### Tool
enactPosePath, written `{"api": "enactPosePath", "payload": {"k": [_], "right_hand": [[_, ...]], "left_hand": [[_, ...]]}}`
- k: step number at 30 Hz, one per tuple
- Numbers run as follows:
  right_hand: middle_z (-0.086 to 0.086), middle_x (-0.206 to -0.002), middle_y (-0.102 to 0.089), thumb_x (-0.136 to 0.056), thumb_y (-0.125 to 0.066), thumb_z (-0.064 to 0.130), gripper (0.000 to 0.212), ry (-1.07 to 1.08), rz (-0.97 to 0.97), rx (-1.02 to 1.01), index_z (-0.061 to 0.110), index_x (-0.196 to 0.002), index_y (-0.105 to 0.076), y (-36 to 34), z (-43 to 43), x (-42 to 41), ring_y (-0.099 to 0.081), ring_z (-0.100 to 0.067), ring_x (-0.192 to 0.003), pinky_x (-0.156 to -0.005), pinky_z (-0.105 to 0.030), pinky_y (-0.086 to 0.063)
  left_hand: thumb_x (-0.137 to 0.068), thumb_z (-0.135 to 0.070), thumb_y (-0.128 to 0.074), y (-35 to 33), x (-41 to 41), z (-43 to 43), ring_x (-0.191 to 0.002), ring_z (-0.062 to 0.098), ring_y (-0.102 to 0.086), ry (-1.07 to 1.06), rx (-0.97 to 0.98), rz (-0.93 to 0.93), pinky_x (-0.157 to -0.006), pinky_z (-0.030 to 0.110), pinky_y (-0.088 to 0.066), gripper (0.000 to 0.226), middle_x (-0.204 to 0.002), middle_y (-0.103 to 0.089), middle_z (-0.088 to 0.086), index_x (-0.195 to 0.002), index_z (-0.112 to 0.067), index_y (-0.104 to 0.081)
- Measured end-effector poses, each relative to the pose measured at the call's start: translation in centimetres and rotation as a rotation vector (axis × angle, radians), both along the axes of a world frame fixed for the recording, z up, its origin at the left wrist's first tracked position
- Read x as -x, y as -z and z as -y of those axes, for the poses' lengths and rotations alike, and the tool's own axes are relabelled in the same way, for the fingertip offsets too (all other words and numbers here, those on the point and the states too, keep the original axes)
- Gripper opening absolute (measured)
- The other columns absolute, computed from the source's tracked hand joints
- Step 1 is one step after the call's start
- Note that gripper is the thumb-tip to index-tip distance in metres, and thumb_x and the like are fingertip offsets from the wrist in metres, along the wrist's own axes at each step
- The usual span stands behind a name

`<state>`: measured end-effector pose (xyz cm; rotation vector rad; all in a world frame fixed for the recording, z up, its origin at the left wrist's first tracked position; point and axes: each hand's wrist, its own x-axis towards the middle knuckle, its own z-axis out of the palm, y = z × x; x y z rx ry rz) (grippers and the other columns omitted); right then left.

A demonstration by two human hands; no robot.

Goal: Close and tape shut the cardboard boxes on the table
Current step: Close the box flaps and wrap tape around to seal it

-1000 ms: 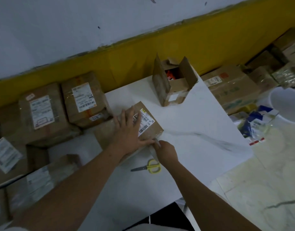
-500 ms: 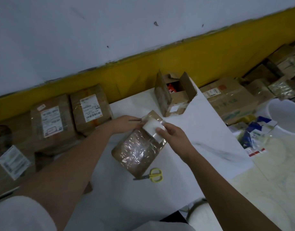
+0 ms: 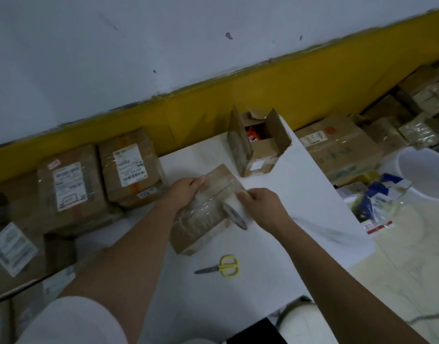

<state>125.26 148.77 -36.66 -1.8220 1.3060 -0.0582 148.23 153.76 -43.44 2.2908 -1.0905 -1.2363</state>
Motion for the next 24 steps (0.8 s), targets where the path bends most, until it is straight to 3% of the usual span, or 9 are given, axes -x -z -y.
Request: {"api": "enactPosePath", "payload": {"k": [3, 7, 10, 12, 13, 15, 17, 21, 24], "right_hand": [[0.001, -0.053, -0.034, -0.098, -0.047, 0.047, 0.052, 0.072, -0.142, -0.017, 0.016, -0.059, -0.033, 1.6, -1.4, 4.3, -0.036, -0.014, -0.05, -0.053, -0.031, -0.027], [-0.001, -0.061, -0.045, -0.1, -0.042, 0.046, 0.051, 0.043, -0.222, -0.06, 0.017, -0.059, -0.038, 6.2, -3.4, 2.3, -0.047, -0.016, -0.06, -0.055, -0.031, -0.031], [-0.001, -0.067, -0.048, -0.102, -0.035, 0.039, 0.045, 0.123, -0.246, -0.066, 0.016, -0.065, -0.045, 8.1, -3.6, 0.7, -0.056, -0.025, -0.077, -0.063, -0.032, -0.036], [0.0, -0.066, -0.048, -0.102, -0.035, 0.039, 0.045, 0.132, -0.231, -0.083, 0.016, -0.066, -0.046, 8.7, -3.3, 0.8, -0.054, -0.024, -0.073, -0.058, -0.031, -0.035], [0.0, -0.065, -0.049, -0.103, -0.035, 0.043, 0.047, 0.134, -0.215, -0.1, 0.016, -0.064, -0.045, 8.8, -3.1, 1.1, -0.053, -0.021, -0.069, -0.055, -0.031, -0.033], [0.0, -0.063, -0.048, -0.103, -0.037, 0.047, 0.051, 0.112, -0.174, -0.125, 0.016, -0.062, -0.043, 8.7, -2.9, 1.7, -0.048, -0.016, -0.062, -0.052, -0.028, -0.03], [0.0, -0.065, -0.049, -0.102, -0.041, 0.045, 0.049, 0.109, -0.075, -0.208, 0.014, -0.064, -0.046, 8.4, -2.8, 2.4, -0.047, -0.014, -0.063, -0.056, -0.028, -0.031], [-0.005, -0.101, -0.072, -0.097, -0.057, 0.042, 0.035, 0.21, 0.315, -0.514, 0.012, -0.102, -0.073, 6.3, -3.0, 4.6, -0.065, -0.017, -0.096, -0.083, -0.026, -0.046], [0.002, -0.102, -0.075, -0.093, -0.062, 0.041, 0.03, 0.175, 0.44, -0.571, 0.017, -0.106, -0.074, 4.2, -2.9, 5.1, -0.068, -0.012, -0.097, -0.08, -0.02, -0.048]], "left_hand": [[-0.097, -0.064, -0.031, 0.5, -0.1, -0.1, -0.104, 0.026, -0.061, -0.002, -0.004, 0.026, -0.095, 0.038, -0.046, 0.062, -0.116, -0.069, 0.009, -0.12, -0.018, -0.067], [-0.097, -0.063, -0.032, 0.9, 0.1, -0.1, -0.13, 0.029, -0.048, 0.013, 0.028, 0.059, -0.107, 0.042, -0.039, 0.058, -0.143, -0.052, 0.007, -0.144, -0.03, -0.046], [-0.101, -0.049, -0.04, -0.2, 1.4, -0.2, -0.141, 0.032, -0.031, 0.122, 0.227, 0.418, -0.114, 0.05, -0.032, 0.054, -0.155, -0.033, 0.007, -0.151, -0.031, -0.033], [-0.102, -0.041, -0.041, -1.3, 3.9, -0.2, -0.143, 0.029, -0.026, 0.293, 0.308, 0.635, -0.119, 0.049, -0.023, 0.051, -0.158, -0.026, 0.007, -0.15, -0.023, -0.038], [-0.1, -0.05, -0.04, -1.4, 5.3, -0.1, -0.146, 0.029, -0.021, 0.379, 0.261, 0.669, -0.121, 0.05, -0.016, 0.061, -0.16, -0.019, 0.007, -0.152, -0.018, -0.032], [-0.078, -0.086, -0.035, -1.1, 7.4, -0.3, -0.149, 0.036, -0.007, 0.43, 0.057, 0.65, -0.118, 0.057, -0.003, 0.11, -0.164, 0.0, 0.008, -0.157, -0.014, -0.006], [-0.054, -0.102, -0.029, -0.9, 7.9, -0.2, -0.146, 0.041, -0.012, 0.422, -0.033, 0.634, -0.116, 0.059, -0.012, 0.137, -0.163, 0.002, 0.01, -0.155, -0.016, 0.005], [-0.052, -0.095, -0.05, -3.4, 6.1, 1.2, -0.131, 0.035, -0.037, 0.411, 0.007, 0.565, -0.104, 0.05, -0.038, 0.133, -0.153, -0.02, 0.009, -0.153, -0.02, -0.007], [-0.058, -0.085, -0.065, -3.1, 3.2, 3.3, -0.138, 0.03, -0.036, 0.351, -0.1, 0.23, -0.109, 0.05, -0.038, 0.122, -0.157, -0.022, 0.002, -0.154, -0.028, -0.016]]}}
